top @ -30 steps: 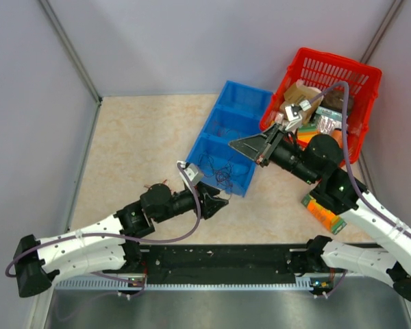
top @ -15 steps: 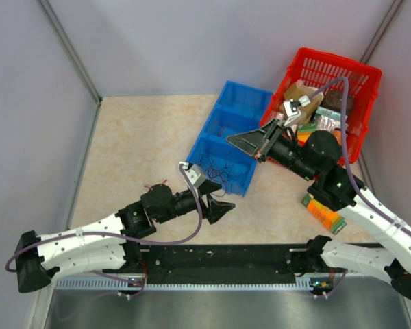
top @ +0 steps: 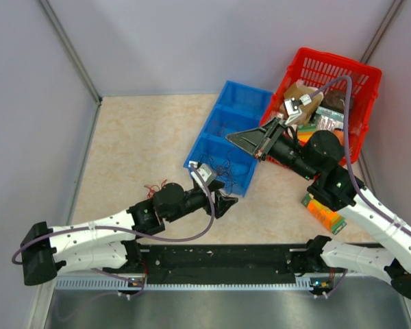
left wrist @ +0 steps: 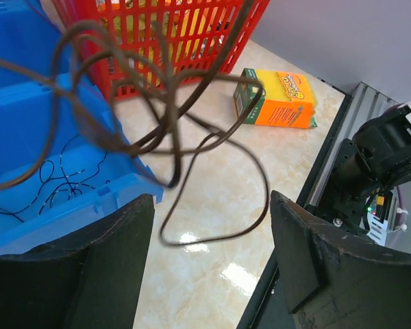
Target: Untangle the cables
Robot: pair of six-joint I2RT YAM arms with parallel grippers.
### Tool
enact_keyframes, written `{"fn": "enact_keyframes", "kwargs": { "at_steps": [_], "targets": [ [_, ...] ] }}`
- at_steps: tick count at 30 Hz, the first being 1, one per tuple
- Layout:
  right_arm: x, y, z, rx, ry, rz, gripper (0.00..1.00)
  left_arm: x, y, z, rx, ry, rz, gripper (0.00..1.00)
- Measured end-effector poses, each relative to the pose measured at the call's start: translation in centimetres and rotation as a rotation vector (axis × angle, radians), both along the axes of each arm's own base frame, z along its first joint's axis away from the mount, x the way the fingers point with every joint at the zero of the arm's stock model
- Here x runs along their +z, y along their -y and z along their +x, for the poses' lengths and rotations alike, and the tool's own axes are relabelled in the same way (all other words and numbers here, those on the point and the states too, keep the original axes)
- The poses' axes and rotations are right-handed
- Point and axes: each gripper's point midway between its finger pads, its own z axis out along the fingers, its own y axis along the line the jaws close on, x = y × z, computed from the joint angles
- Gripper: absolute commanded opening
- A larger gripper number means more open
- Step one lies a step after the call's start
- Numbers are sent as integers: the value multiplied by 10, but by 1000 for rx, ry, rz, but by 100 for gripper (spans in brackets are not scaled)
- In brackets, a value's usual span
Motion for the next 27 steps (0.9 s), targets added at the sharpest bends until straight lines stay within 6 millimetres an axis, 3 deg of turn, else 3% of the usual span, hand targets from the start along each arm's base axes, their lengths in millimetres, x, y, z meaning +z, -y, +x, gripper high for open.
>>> {"fn": "enact_keyframes", "kwargs": {
  "at_steps": [6, 11, 17, 23, 27],
  "targets": [
    [1, 0, 0, 2, 0, 5, 0, 0, 6, 2, -3, 0, -9, 68],
    [1, 0, 0, 3, -1, 6, 0, 7, 3, 6, 30, 6, -34, 76],
    [1, 0, 0, 3, -1, 6, 0, 27, -8, 11, 89, 8, -100, 78],
    [5, 0, -1, 8, 6, 18, 0, 35, -8, 15, 117, -7, -126, 58],
    [8, 0, -2, 11, 15, 30, 0, 31, 3, 16, 97, -19, -105, 37]
  ]
}}
